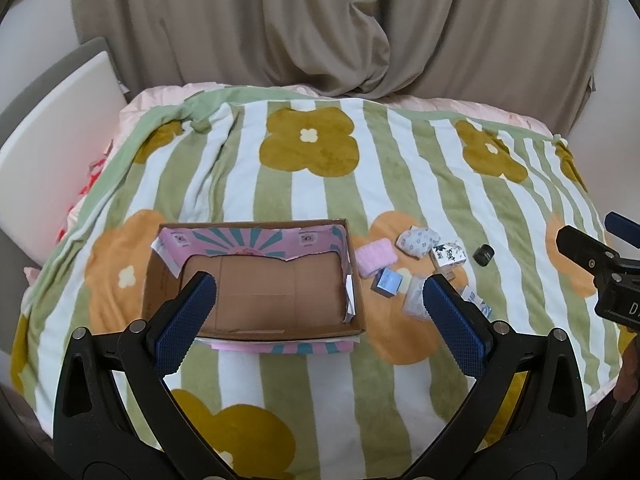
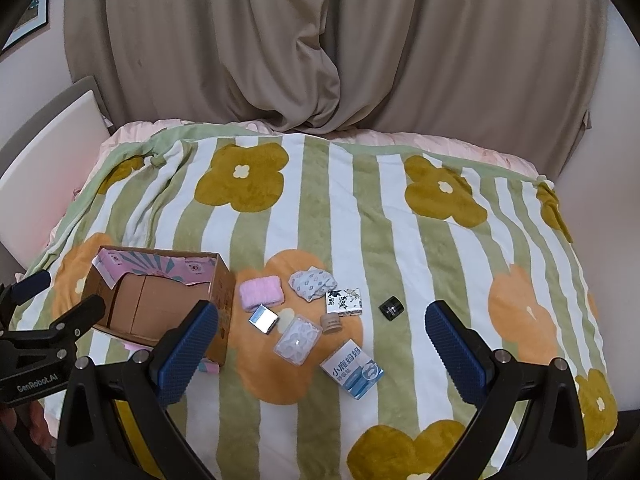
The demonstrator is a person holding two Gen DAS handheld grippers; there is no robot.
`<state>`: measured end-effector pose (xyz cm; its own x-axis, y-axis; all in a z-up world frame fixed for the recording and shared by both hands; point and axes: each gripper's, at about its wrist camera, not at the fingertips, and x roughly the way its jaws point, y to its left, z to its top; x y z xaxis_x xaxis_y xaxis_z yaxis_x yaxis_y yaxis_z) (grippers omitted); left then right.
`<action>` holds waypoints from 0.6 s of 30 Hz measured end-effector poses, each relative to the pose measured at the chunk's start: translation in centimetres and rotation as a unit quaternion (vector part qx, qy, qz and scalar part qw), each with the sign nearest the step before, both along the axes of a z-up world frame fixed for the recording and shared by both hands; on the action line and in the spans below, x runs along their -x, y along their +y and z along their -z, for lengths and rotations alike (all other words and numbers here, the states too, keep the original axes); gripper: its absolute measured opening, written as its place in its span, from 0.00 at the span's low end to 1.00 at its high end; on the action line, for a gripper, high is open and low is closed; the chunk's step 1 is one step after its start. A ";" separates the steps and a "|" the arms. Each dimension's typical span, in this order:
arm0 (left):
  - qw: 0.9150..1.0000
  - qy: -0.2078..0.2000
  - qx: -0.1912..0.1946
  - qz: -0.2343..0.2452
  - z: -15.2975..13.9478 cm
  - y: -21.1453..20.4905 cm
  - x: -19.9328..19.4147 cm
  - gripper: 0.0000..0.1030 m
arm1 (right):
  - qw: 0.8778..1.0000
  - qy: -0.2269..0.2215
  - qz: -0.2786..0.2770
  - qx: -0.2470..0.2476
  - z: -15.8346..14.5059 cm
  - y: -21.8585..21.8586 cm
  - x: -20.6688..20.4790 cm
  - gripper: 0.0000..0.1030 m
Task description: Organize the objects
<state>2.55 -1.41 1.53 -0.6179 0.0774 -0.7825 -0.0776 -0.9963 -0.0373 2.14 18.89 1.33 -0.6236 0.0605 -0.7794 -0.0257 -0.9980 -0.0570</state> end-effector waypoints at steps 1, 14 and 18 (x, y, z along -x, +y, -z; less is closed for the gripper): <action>1.000 0.000 -0.001 0.002 0.0 0.0 0.0 1.00 | 1.000 0.000 0.001 0.000 -0.1 0.0 0.0 1.00; 0.999 -0.006 -0.019 0.028 0.6 0.7 0.0 1.00 | 1.000 0.012 -0.012 -0.024 -0.4 0.8 -1.3 1.00; 0.999 -0.014 -0.017 0.030 1.4 1.5 -0.8 1.00 | 0.999 0.014 -0.029 -0.020 0.1 1.7 -1.4 1.00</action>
<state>3.32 0.05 0.17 -0.5897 0.1414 -0.7951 -0.1366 -0.9878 -0.0744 3.57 20.56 1.23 -0.6488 0.0545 -0.7590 0.0300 -0.9948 -0.0972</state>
